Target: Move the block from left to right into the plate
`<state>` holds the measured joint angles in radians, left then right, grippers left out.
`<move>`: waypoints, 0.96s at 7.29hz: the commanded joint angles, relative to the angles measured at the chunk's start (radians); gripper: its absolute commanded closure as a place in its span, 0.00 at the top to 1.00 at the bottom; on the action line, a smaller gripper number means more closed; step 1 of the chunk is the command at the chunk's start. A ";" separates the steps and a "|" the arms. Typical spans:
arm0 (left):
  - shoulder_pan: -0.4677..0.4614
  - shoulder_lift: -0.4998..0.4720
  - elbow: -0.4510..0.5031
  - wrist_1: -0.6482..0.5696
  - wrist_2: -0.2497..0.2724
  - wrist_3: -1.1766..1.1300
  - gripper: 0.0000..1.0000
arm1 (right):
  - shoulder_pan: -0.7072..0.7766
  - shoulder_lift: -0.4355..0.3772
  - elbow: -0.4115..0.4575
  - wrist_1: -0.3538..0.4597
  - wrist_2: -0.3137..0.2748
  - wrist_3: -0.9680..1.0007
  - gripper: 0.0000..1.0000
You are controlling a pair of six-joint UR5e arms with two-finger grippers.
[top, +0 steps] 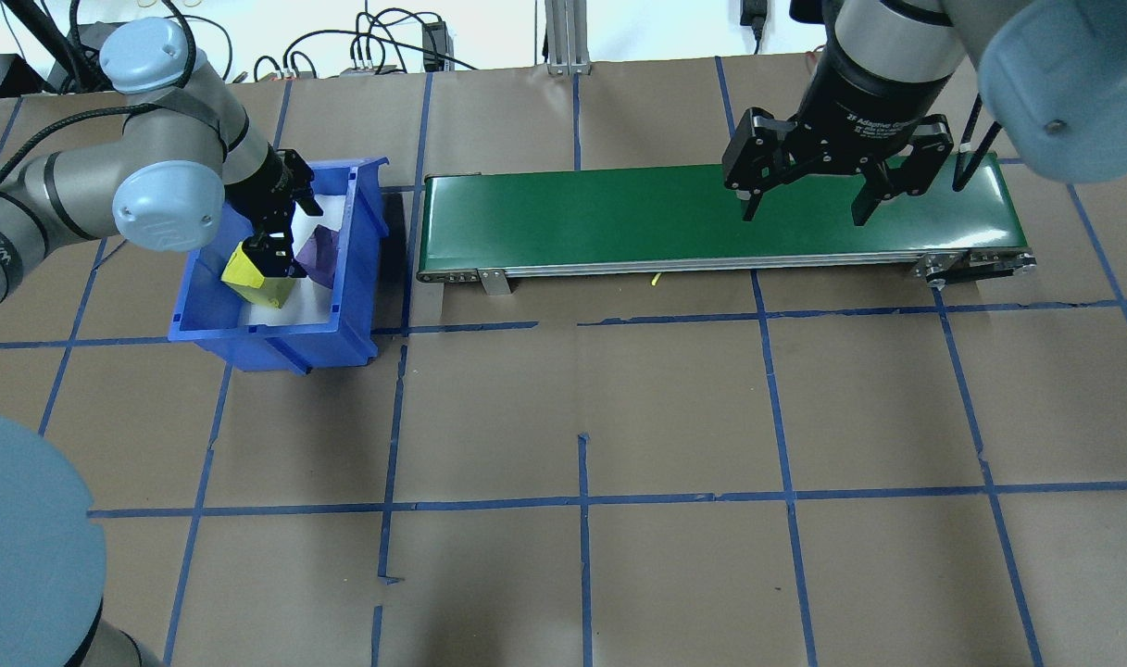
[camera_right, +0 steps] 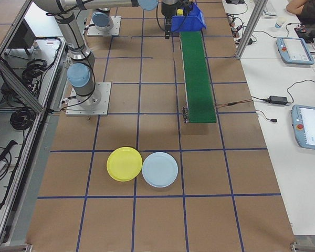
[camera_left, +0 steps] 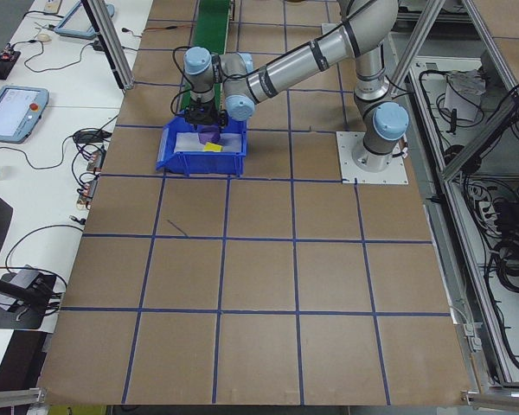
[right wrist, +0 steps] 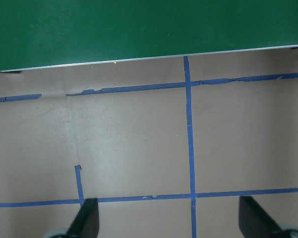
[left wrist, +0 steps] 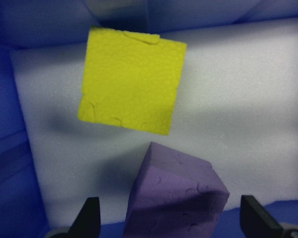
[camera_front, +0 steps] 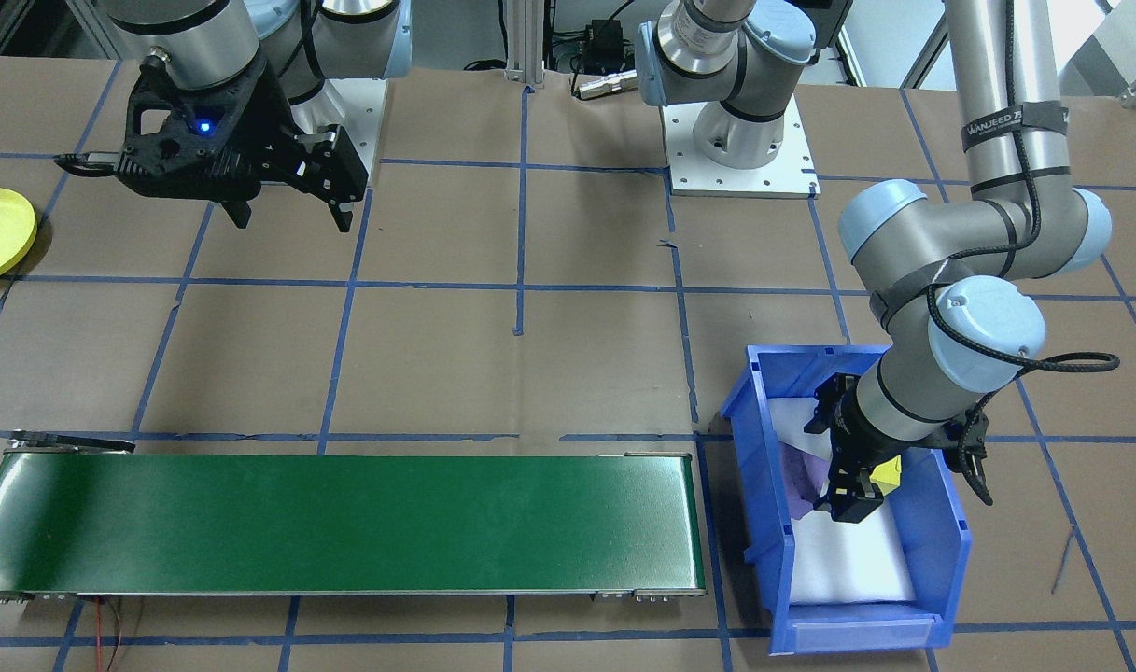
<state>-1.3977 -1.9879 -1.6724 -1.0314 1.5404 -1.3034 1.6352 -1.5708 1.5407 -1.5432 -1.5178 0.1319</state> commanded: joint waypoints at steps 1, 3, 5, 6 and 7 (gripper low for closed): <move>-0.001 -0.015 -0.015 0.017 -0.003 0.001 1.00 | 0.000 0.000 -0.001 -0.002 0.001 0.000 1.00; -0.003 -0.017 -0.016 0.019 -0.003 0.010 1.00 | 0.000 0.000 -0.001 0.000 -0.001 0.000 1.00; -0.009 -0.022 -0.039 0.020 -0.002 0.024 1.00 | 0.000 0.000 -0.004 0.000 -0.002 -0.002 1.00; -0.017 -0.022 -0.046 0.020 -0.002 0.033 0.94 | 0.000 0.000 -0.002 0.000 -0.002 -0.002 1.00; -0.021 -0.020 -0.046 0.020 0.000 0.030 0.77 | 0.000 0.000 -0.004 0.000 -0.002 -0.002 1.00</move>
<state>-1.4125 -2.0086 -1.7136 -1.0111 1.5386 -1.2758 1.6352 -1.5708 1.5380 -1.5434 -1.5201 0.1304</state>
